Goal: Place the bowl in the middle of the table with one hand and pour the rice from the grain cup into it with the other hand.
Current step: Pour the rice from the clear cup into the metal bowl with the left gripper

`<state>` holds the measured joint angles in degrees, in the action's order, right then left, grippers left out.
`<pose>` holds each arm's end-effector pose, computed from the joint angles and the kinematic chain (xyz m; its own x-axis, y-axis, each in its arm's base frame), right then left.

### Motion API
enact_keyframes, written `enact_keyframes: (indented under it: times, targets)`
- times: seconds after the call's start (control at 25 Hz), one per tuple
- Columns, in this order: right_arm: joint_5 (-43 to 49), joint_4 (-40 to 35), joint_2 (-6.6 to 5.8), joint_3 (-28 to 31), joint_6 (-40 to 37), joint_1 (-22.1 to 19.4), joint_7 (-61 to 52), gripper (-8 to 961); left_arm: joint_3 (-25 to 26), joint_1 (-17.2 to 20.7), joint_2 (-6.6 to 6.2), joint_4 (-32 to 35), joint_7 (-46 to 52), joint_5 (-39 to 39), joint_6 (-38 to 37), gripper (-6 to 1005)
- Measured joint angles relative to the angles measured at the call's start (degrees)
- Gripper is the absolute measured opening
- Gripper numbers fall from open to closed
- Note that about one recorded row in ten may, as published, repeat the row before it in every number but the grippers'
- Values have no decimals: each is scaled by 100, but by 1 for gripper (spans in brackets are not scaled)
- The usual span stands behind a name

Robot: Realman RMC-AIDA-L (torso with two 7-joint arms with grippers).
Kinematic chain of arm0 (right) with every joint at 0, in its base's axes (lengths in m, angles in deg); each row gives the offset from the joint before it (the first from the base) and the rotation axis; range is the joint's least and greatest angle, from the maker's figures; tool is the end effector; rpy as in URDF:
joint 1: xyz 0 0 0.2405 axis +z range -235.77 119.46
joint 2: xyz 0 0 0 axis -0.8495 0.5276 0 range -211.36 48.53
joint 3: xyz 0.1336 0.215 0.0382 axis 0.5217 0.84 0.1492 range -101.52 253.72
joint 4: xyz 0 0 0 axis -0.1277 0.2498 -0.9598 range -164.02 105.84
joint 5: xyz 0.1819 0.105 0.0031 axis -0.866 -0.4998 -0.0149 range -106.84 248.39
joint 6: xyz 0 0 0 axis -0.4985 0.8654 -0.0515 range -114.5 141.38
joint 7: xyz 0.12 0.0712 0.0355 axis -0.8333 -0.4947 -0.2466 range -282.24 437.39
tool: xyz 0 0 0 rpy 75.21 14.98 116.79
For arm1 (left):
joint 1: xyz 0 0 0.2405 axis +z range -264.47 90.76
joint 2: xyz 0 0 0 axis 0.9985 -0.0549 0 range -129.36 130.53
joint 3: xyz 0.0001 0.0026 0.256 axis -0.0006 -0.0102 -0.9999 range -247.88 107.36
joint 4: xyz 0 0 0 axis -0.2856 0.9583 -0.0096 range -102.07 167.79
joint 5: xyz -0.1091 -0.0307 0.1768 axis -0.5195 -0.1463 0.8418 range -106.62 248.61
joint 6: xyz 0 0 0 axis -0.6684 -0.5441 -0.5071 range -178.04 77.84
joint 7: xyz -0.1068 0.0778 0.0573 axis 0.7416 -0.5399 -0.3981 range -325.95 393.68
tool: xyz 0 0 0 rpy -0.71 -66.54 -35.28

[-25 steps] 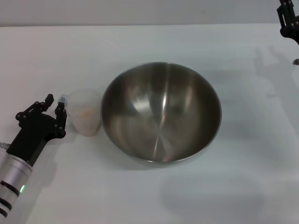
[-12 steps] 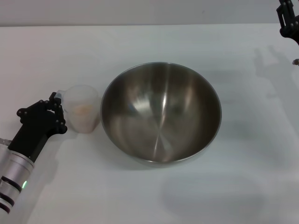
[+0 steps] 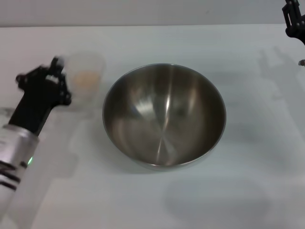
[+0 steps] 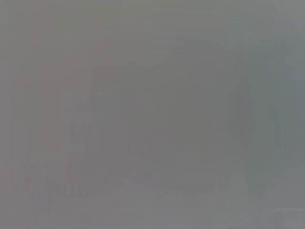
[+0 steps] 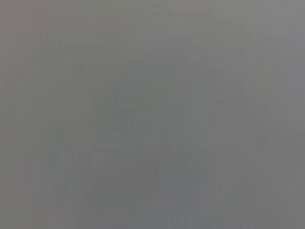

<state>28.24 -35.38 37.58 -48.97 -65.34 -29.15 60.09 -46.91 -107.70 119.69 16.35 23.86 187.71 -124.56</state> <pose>0.2917 0.3456 0.0105 0.5742 0.2482 -0.7802 -0.7443 -0.2387 -0.6237 -0.2982 0.2907 -0.0531 0.8255 -0.1626 0.5405 0.4834 -0.2905 -0.8258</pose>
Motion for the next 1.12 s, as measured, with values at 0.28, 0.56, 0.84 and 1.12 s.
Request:
enact_keyframes:
  times: [0.28, 0.56, 0.84, 1.12]
  targets:
    - [0, -21, 0, 0, -15, -1, 0, 414, -38, -357, 6, -409, -2962, 441, -358, 32]
    - [0, -22, 0, 0, -15, -1, 0, 414, -41, -476, 7, -560, -6109, 1653, -376, 46]
    - [0, -22, 0, 0, -13, 5, 0, 415, -47, -421, 7, -623, -8575, 2072, -312, 60]
    - [-1, -22, -8, 0, 31, 46, 72, 415, -146, -375, 7, -709, -10288, 2099, -280, 73]
